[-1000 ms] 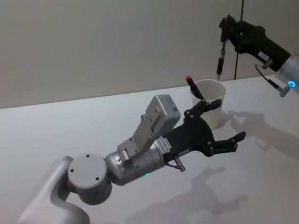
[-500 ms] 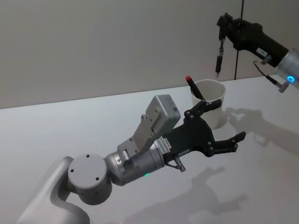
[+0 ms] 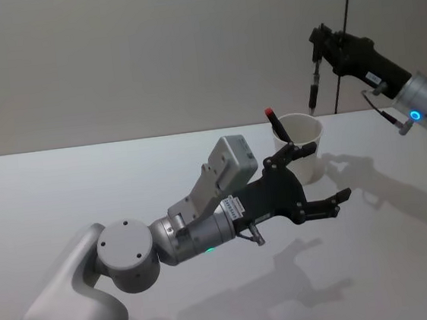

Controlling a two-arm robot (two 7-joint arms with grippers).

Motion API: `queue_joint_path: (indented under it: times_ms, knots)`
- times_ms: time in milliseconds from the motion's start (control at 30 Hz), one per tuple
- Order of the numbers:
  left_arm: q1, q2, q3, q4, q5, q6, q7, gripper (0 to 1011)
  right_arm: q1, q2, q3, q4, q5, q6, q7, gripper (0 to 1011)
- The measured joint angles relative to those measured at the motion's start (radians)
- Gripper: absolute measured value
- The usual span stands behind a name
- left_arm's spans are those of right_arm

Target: Place the pen into the pen holder.

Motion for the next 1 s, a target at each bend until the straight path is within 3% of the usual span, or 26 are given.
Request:
queue_joint_path:
  times_ms: [1000]
  knots:
    - [0.0,0.0,0.0,0.0,0.0,0.0,0.0,1000,-0.009,-0.017,0.023,0.042,-0.029,-0.029,-0.048,149]
